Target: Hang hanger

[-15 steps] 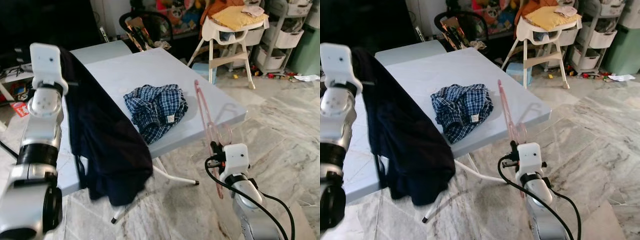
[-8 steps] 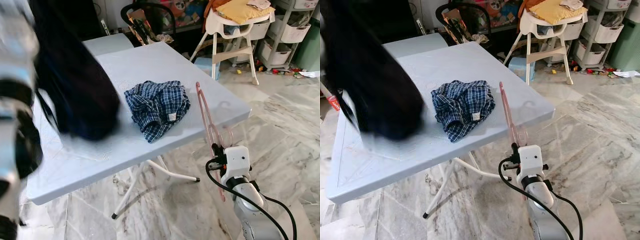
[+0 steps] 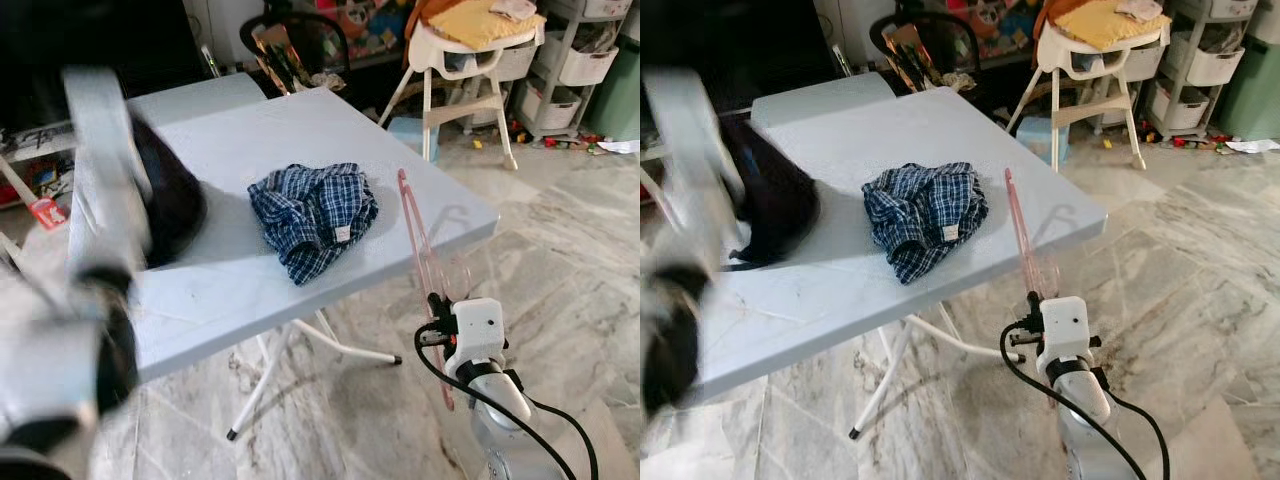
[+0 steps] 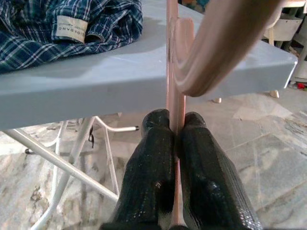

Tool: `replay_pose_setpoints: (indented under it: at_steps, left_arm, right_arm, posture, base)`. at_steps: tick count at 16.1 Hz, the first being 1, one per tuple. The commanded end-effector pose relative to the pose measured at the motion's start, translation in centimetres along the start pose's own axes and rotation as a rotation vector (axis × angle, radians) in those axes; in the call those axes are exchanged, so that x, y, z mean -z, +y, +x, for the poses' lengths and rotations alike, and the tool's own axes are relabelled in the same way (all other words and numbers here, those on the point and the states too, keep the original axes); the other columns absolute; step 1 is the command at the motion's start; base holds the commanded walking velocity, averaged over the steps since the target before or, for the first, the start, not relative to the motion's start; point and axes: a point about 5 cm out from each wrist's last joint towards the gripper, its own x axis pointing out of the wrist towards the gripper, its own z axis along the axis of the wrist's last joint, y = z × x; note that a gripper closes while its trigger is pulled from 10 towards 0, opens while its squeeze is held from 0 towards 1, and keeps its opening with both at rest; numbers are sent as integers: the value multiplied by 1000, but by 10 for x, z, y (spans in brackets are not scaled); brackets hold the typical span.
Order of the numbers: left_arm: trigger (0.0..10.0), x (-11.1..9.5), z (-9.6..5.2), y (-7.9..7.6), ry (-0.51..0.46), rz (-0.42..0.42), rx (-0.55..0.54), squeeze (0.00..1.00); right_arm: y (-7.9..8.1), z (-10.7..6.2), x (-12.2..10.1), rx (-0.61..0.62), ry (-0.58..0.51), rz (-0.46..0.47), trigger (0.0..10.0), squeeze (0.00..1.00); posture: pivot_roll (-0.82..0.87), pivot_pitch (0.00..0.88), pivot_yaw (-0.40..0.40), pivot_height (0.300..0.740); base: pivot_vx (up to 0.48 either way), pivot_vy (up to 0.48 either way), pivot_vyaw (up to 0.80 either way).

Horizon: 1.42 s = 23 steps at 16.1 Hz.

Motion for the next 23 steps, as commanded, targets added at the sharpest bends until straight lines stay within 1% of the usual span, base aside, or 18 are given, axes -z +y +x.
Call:
replay_pose_setpoints:
  at_steps: [1, 2, 3, 4, 5, 6, 8, 10, 11, 12, 13, 14, 15, 16, 17, 18, 20, 23]
  left_arm:
    - [10000, 18, -7, 2, 53, -33, -6, 0]
    - [10000, 43, -20, -4, 127, -82, 13, 0]
    - [10000, 64, -33, -14, 202, -165, 39, 0]
    - [10000, 71, -39, -19, 213, -190, 48, 1000]
    - [10000, 80, -48, -28, 236, -229, 92, 1000]
    - [10000, 90, -55, -33, 277, -282, 122, 1000]
    - [10000, 96, -61, -37, 301, -314, 139, 1000]
    - [10000, 94, -63, -39, 283, -286, 188, 1000]
    - [10000, 88, -63, -35, 235, -198, 244, 1000]
    - [10000, 86, -63, -33, 220, -171, 258, 1000]
    - [10000, 79, -63, -27, 173, -112, 301, 1000]
    - [10000, 77, -65, -24, 154, -94, 315, 1000]
    - [10000, 77, -73, -18, 142, -56, 336, 1000]
    - [10000, 80, -81, -15, 155, -46, 350, 1000]
    - [10000, 81, -88, -15, 166, -61, 358, 1000]
    - [10000, 77, -99, -14, 136, -77, 355, 1000]
    - [10000, 67, -112, -16, 85, -59, 347, 1000]
    - [10000, 69, -120, -17, 85, -70, 334, 1000]
  right_arm:
    - [2, 2, -9, -13, -32, -1, 10000, 0]
    - [1, 4, -10, -15, -33, -3, 10000, 0]
    - [1, 6, -11, -21, -36, -5, 10000, 0]
    - [2, 7, -12, -29, -37, -9, 10000, 0]
    - [4, 9, -13, -39, -38, -9, 10000, 0]
    - [5, 10, -13, -47, -37, -12, 10000, 0]
    - [7, 11, -14, -55, -37, -12, 10000, 0]
    - [8, 12, -13, -60, -35, -8, 10000, 0]
    - [9, 12, -13, -68, -32, -5, 10000, 0]
    - [10, 13, -13, -70, -31, -4, 10000, 0]
    - [9, 13, -13, -71, -30, -5, 10000, 0]
    - [9, 13, -13, -70, -30, -6, 10000, 0]
    - [8, 14, -13, -66, -31, -6, 10000, 0]
    - [8, 15, -12, -62, -30, -6, 10000, 0]
    - [8, 15, -11, -59, -29, -5, 10000, 0]
    - [7, 14, -11, -55, -29, -3, 10000, 0]
    - [7, 14, -8, -50, -23, 1, 10000, 0]
    - [9, 18, -8, -58, -24, 2, 10000, 0]
  posture:
    - [-162, 15, 96, 740]
    - [-161, 14, 90, 740]
    - [-156, 10, 83, 740]
    - [-154, 8, 79, 740]
    - [-148, 5, 72, 740]
    - [-146, 3, 70, 740]
    - [-140, 1, 66, 740]
    - [-136, 0, 64, 740]
    - [-133, 0, 62, 740]
    - [-132, 0, 62, 740]
    - [-129, 0, 66, 740]
    - [-129, 0, 66, 740]
    - [-127, 0, 75, 740]
    - [-128, 0, 77, 740]
    - [-130, 0, 83, 740]
    - [-129, 0, 85, 740]
    - [-120, 0, 78, 740]
    - [-105, 0, 73, 740]
  base:
    - [0, 0, 0]
    - [0, 0, 0]
    - [0, 0, 0]
    - [0, 0, 0]
    - [0, 0, 0]
    - [0, 0, 0]
    - [0, 0, 0]
    - [0, 0, 0]
    - [0, 0, 0]
    - [0, 0, 0]
    - [0, 0, 0]
    - [0, 0, 0]
    - [0, 0, 0]
    - [0, 0, 0]
    - [0, 0, 0]
    - [0, 0, 0]
    - [0, 0, 0]
    - [0, 0, 0]
